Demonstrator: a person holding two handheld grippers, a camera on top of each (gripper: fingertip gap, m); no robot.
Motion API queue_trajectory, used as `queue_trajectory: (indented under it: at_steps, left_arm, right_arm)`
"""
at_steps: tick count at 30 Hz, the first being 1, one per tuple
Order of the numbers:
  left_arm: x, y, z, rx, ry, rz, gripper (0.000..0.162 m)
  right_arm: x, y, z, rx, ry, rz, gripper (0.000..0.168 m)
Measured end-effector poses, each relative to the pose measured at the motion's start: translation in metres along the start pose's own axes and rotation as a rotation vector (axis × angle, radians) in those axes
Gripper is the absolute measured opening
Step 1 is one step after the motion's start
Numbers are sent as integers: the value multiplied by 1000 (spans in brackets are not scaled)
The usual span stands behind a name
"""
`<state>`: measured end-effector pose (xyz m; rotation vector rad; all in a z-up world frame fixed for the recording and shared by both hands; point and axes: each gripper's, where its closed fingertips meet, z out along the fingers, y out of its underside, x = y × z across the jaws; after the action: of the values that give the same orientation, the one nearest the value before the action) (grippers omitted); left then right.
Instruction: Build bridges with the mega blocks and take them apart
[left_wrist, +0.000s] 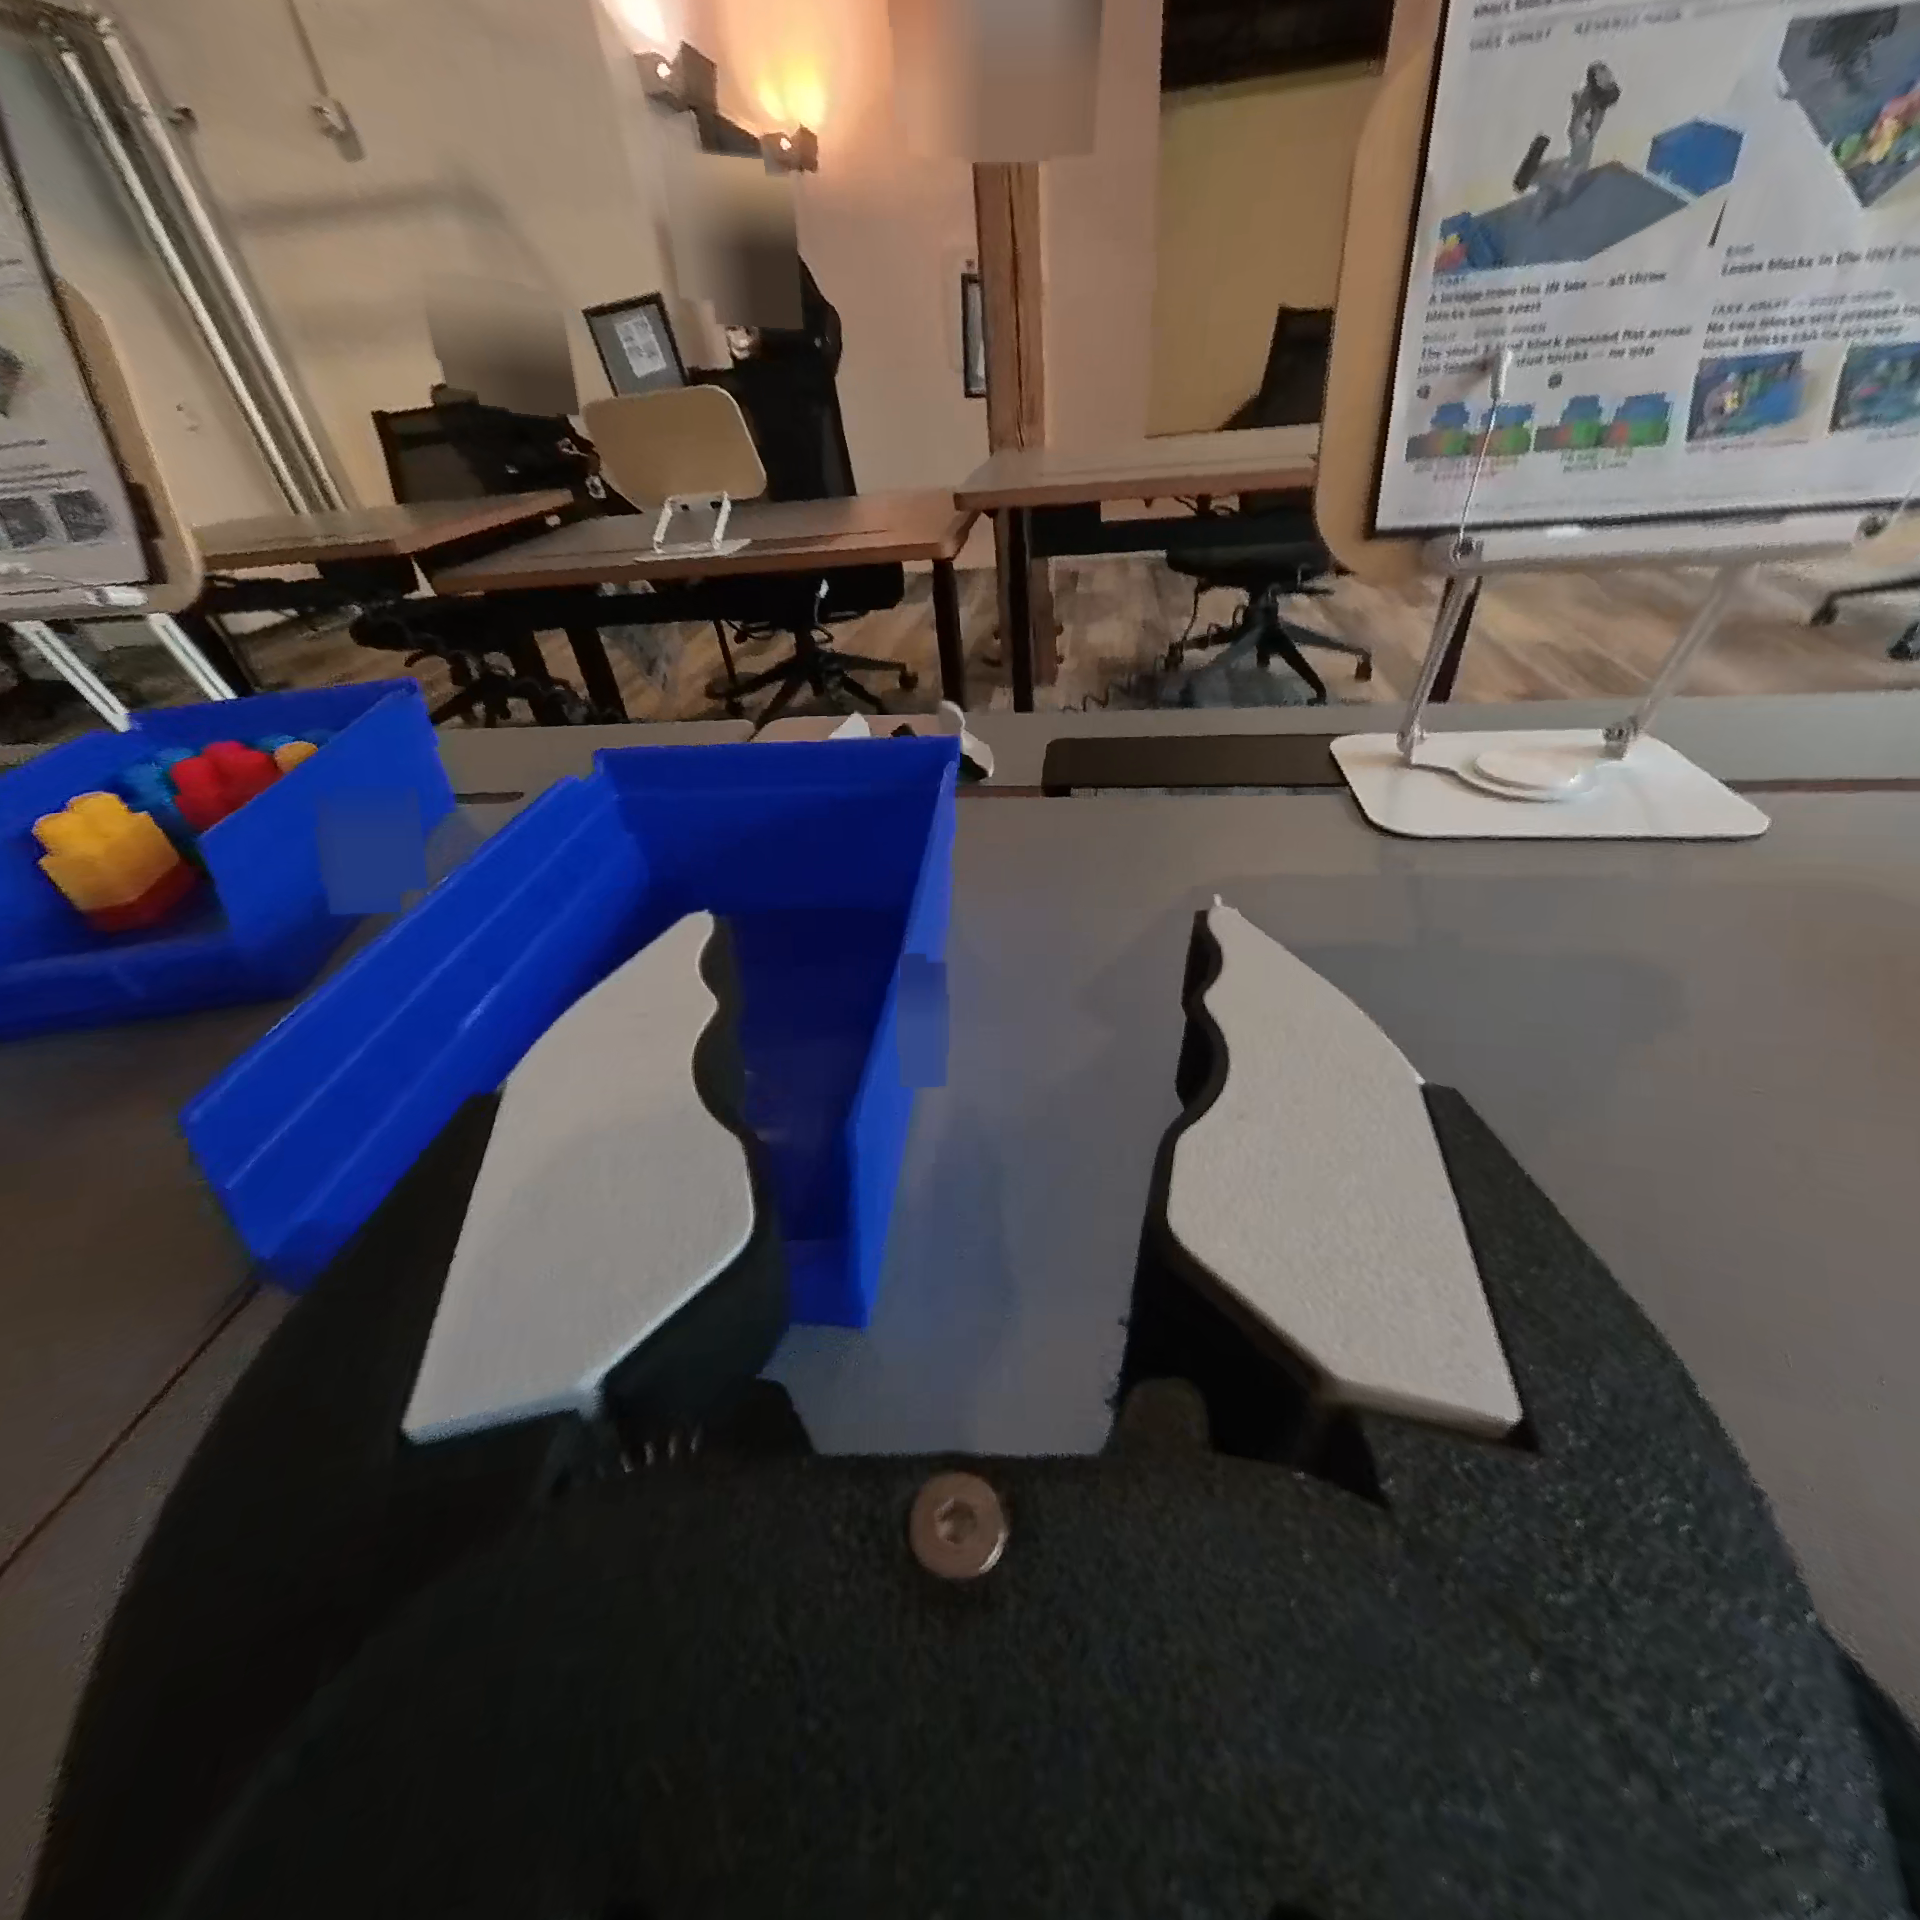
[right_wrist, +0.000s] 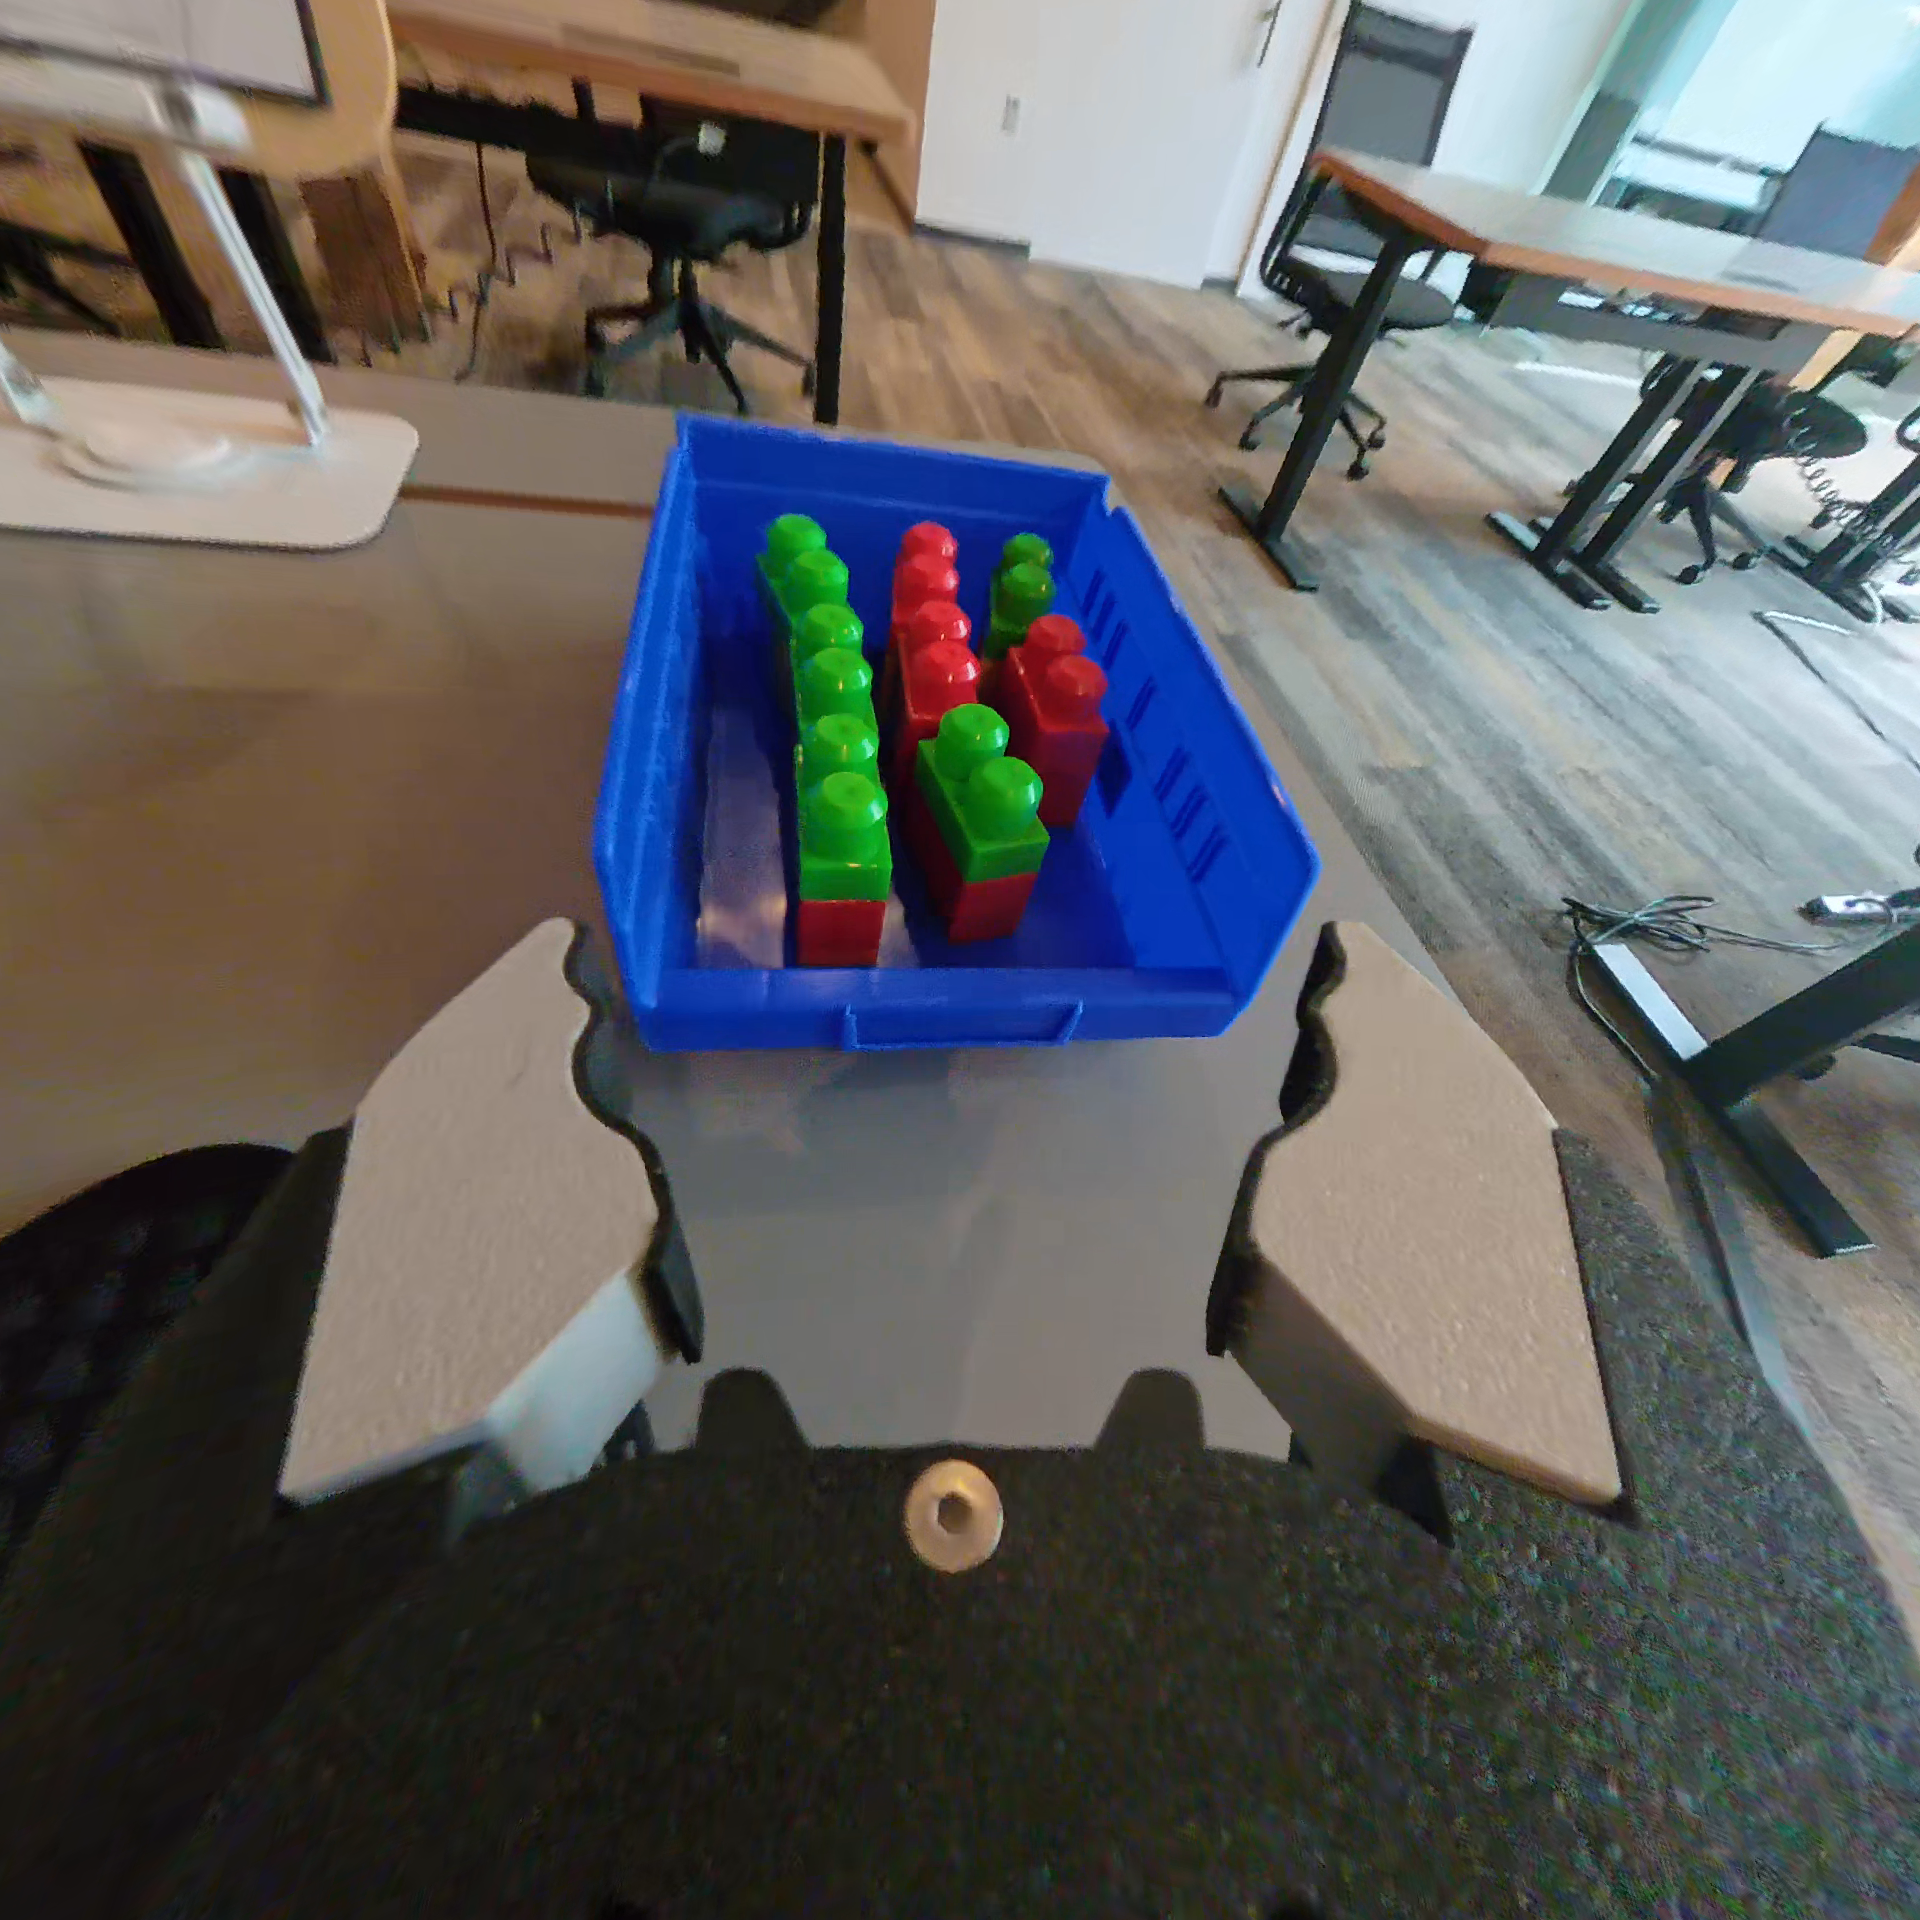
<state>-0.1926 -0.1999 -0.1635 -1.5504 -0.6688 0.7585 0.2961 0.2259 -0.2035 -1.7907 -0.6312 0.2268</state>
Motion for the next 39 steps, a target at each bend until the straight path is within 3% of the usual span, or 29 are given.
queue_trajectory:
  at_steps: [10, 18, 39]
  left_arm:
    - [11, 6, -36, 36, 65, -2, 82]
    - [11, 7, -35, 32, 42, 1, 81]
    - [9, 20, -43, -2, 13, 48, 77]
  right_arm:
    - [-11, 9, -45, 98, -5, -14, 124]
    - [-2, 11, -47, 81, 50, -43, 122]
    - [-44, 10, -40, 62, -38, -110, 121]
